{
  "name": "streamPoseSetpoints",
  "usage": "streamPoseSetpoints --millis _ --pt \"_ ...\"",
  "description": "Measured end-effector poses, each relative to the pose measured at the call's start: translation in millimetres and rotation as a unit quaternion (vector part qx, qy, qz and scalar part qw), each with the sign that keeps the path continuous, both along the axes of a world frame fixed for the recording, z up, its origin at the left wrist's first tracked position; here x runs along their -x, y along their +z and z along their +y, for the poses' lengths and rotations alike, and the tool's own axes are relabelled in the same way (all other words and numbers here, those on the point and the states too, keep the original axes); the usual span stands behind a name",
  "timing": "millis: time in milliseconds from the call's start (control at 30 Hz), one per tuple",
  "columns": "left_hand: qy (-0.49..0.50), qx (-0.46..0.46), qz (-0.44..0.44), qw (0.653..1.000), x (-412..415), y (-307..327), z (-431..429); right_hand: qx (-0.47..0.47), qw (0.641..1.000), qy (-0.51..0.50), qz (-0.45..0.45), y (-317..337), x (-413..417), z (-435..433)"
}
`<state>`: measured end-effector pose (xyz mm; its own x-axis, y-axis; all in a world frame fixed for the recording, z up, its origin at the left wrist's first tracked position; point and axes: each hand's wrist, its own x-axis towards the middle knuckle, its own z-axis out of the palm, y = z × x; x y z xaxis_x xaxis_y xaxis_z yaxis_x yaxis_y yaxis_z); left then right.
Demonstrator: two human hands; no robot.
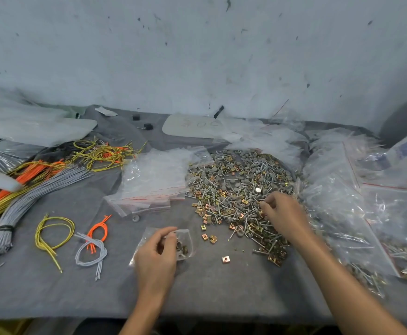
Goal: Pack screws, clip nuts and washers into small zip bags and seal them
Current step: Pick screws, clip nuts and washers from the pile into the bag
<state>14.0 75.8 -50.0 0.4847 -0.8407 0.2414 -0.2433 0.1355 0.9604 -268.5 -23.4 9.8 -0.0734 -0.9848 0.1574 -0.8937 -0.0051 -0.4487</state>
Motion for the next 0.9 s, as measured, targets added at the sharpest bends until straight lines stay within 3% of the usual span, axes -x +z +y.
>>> streamPoseSetpoints --millis 133,200,333,667,767,900 --pt "-0.003 -0.003 -0.008 1.0 1.8 2.7 1.7 0.006 0.989 0.039 -0.141 16.5 -33.0 34.5" --pt "-0.004 -0.004 -0.013 1.0 1.8 3.5 1.8 -0.012 0.981 0.105 -0.162 16.5 -64.0 60.7" --pt "-0.008 -0.006 -0.012 1.0 0.8 1.6 0.7 -0.014 0.967 0.222 -0.122 -3.3 -123.6 98.5" --pt "0.0 0.001 -0.008 1.0 -1.2 -2.6 0.2 0.132 0.972 0.185 0.054 -24.4 -160.2 100.0" --pt "-0.005 0.002 -0.01 1.0 -1.1 -2.1 -0.2 0.064 0.971 0.226 0.036 -20.9 -150.9 92.9" --pt "-0.004 0.003 -0.002 1.0 -1.4 -2.5 -1.3 0.072 0.975 0.201 -0.066 -5.0 -123.9 76.9"
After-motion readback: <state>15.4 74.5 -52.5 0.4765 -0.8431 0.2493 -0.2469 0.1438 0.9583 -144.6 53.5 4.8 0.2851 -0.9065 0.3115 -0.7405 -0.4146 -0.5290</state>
